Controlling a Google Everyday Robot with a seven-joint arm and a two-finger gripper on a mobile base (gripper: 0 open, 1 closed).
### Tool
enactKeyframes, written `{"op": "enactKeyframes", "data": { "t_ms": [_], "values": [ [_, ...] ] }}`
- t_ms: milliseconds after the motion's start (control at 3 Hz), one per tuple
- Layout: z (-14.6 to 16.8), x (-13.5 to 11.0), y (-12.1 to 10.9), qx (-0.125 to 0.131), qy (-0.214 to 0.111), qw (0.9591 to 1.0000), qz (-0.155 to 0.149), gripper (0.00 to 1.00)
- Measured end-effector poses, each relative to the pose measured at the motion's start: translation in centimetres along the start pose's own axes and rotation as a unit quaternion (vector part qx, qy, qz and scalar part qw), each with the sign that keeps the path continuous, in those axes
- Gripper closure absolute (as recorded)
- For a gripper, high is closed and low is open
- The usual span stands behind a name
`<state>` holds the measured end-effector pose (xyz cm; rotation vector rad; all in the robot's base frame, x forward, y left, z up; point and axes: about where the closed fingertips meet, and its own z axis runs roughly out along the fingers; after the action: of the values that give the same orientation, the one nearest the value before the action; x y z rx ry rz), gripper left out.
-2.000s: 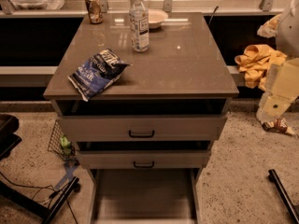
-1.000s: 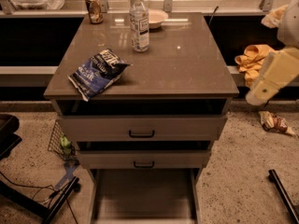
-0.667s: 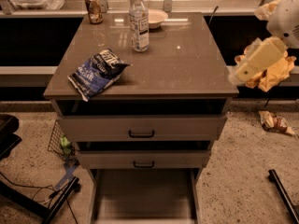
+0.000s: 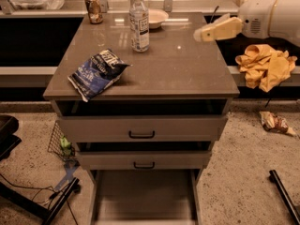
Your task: Place blue plastic bottle into bottom drawer
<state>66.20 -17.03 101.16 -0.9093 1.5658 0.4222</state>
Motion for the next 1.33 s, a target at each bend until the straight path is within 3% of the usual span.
{"op": "enactKeyframes", "data": {
  "t_ms": [333, 667, 1333],
  "values": [
    [3.0, -1.3, -1.6, 0.039, -0.06, 0.9969, 0.032, 0.0],
    [3.2, -2.0, -2.7, 0.062, -0.071, 0.9949, 0.035, 0.0],
    [10.7, -2.0, -2.6, 0.031, -0.095, 0.9944, 0.033, 0.0]
  ]
}}
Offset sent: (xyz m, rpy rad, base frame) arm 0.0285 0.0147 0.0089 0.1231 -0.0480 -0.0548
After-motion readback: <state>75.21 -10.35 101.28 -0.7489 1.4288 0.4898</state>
